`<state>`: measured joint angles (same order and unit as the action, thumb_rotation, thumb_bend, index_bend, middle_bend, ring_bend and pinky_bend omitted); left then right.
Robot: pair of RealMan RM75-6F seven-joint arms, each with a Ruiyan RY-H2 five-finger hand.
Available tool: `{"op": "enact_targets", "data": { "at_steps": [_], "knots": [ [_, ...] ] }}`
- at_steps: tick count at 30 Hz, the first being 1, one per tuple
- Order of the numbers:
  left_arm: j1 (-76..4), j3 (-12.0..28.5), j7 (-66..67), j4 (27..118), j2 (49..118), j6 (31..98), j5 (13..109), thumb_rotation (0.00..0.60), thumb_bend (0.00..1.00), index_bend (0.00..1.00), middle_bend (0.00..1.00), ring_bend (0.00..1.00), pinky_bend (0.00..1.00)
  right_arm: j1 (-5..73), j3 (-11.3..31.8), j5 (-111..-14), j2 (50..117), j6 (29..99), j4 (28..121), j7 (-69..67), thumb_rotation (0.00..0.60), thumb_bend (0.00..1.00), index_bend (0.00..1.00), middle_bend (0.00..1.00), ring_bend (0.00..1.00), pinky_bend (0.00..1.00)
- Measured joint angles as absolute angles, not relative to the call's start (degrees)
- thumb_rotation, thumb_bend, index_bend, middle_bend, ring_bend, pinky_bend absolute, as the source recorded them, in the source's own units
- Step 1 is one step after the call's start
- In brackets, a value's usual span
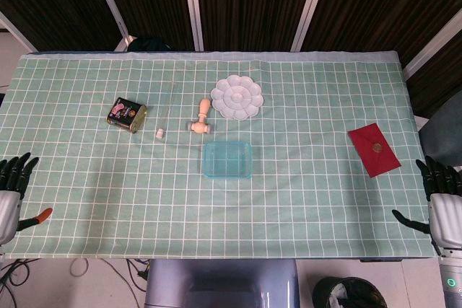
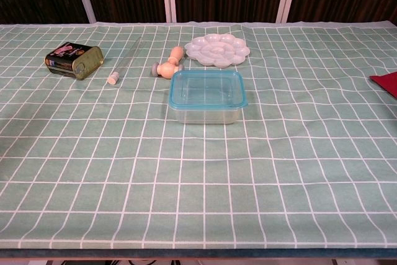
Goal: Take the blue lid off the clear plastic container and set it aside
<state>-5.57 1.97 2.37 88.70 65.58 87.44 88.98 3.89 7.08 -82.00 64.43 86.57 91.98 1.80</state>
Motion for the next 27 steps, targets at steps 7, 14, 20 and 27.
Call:
{"op": "enact_targets", "data": {
  "at_steps": [7, 14, 20, 27],
  "knots": [
    [-5.57, 1.94, 2.33, 88.68, 65.56, 87.43, 89.02, 0.600, 0.00, 0.00, 0.00, 0.00, 0.00, 3.87, 7.06, -82.11, 64.43, 86.65, 91.98, 1.83, 0.600, 0.20, 0.00, 0.00, 0.00, 0.00],
    [-5.73, 1.94, 3.05, 88.77, 65.61, 87.14, 88.99, 0.600, 0.00, 0.00, 0.00, 0.00, 0.00, 3.92, 7.21, -81.91, 64.57, 86.64, 91.81, 1.65, 0.600, 0.20, 0.00, 0.00, 0.00, 0.00],
    [-6.56, 2.35, 4.83, 90.87, 65.94, 85.56, 88.10, 0.600, 0.00, 0.00, 0.00, 0.00, 0.00, 4.22, 7.50, -81.56, 65.30, 86.47, 91.14, 2.19, 0.600, 0.20, 0.00, 0.00, 0.00, 0.00],
    [-10.47, 5.04, 11.08, 98.75, 67.21, 79.45, 82.77, 0.600, 0.00, 0.00, 0.00, 0.00, 0.00, 5.23, 8.26, -81.25, 68.17, 86.42, 88.70, 3.79, 0.600, 0.20, 0.00, 0.00, 0.00, 0.00]
  ]
}}
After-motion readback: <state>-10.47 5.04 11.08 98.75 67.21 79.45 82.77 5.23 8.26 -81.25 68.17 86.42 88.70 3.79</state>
